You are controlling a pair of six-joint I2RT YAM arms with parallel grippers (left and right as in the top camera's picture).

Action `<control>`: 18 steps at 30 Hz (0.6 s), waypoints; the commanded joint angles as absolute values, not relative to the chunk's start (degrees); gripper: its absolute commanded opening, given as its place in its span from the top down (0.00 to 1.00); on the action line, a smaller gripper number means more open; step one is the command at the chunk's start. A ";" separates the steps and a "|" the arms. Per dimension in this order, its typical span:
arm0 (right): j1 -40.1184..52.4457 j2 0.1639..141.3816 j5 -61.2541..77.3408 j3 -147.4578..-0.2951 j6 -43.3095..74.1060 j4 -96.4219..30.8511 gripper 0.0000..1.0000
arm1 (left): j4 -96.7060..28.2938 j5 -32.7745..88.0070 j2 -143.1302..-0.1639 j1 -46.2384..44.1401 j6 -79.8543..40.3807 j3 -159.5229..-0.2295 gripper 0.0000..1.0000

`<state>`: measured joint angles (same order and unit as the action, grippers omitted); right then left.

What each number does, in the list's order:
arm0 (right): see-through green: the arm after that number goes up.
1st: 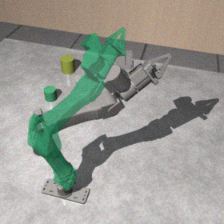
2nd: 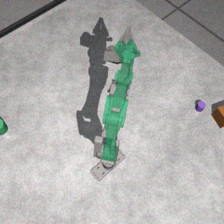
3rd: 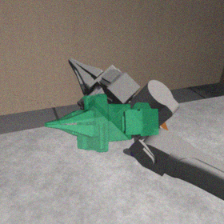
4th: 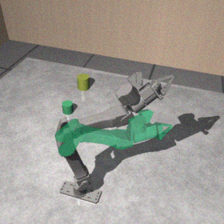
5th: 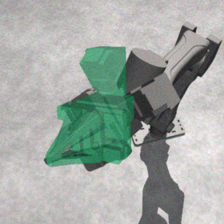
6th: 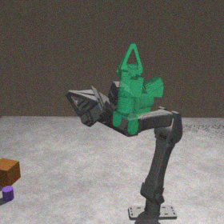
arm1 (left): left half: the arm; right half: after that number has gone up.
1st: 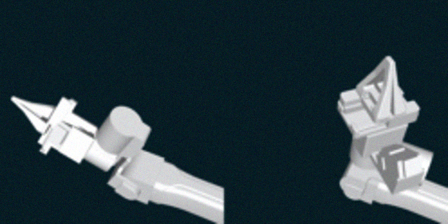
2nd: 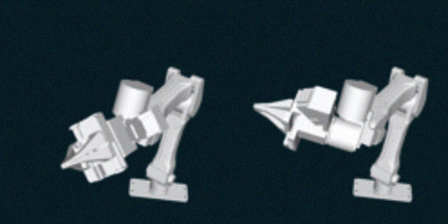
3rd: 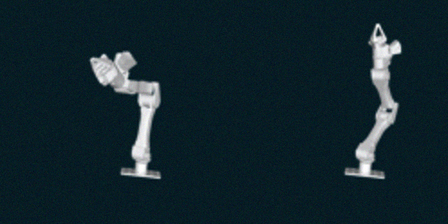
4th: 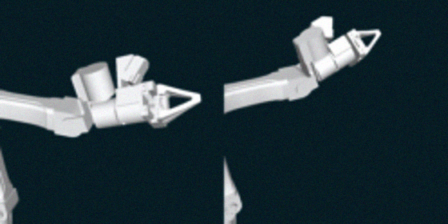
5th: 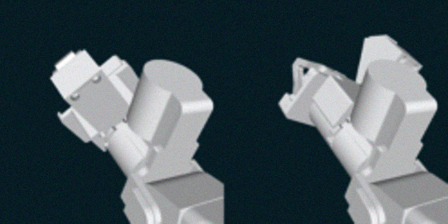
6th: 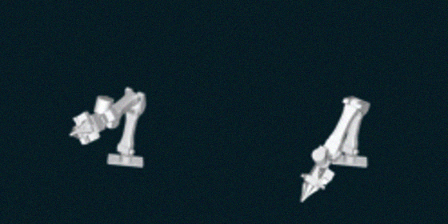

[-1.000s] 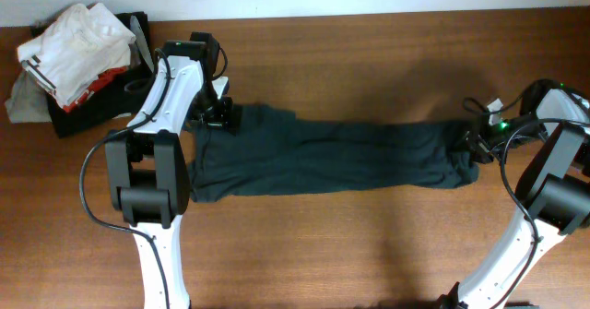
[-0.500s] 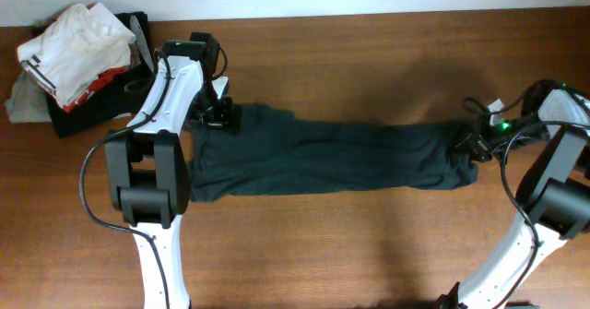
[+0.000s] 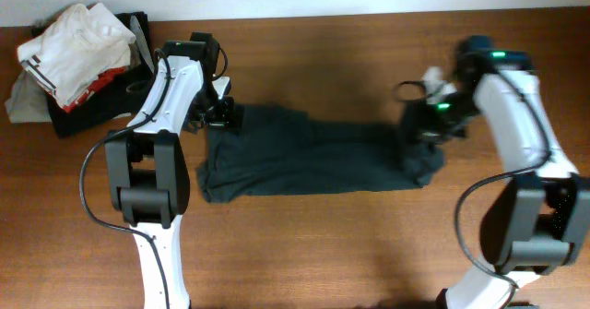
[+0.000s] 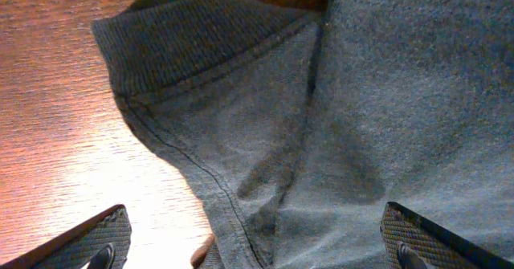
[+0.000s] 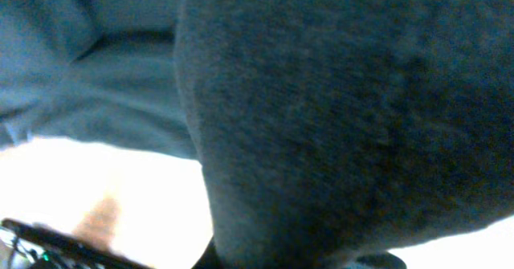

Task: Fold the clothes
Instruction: 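Fold the right end leftward over the shirt with the right gripper, release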

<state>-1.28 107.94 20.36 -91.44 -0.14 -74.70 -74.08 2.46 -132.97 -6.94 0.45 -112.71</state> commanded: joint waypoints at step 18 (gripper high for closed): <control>18.17 107.22 17.69 -80.66 19.66 -51.35 0.66 | -75.07 3.90 -131.33 -6.98 0.69 -113.08 0.01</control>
<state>16.93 107.94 17.78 -81.10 18.63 -51.72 -74.46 3.05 -132.97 -6.94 0.45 -112.71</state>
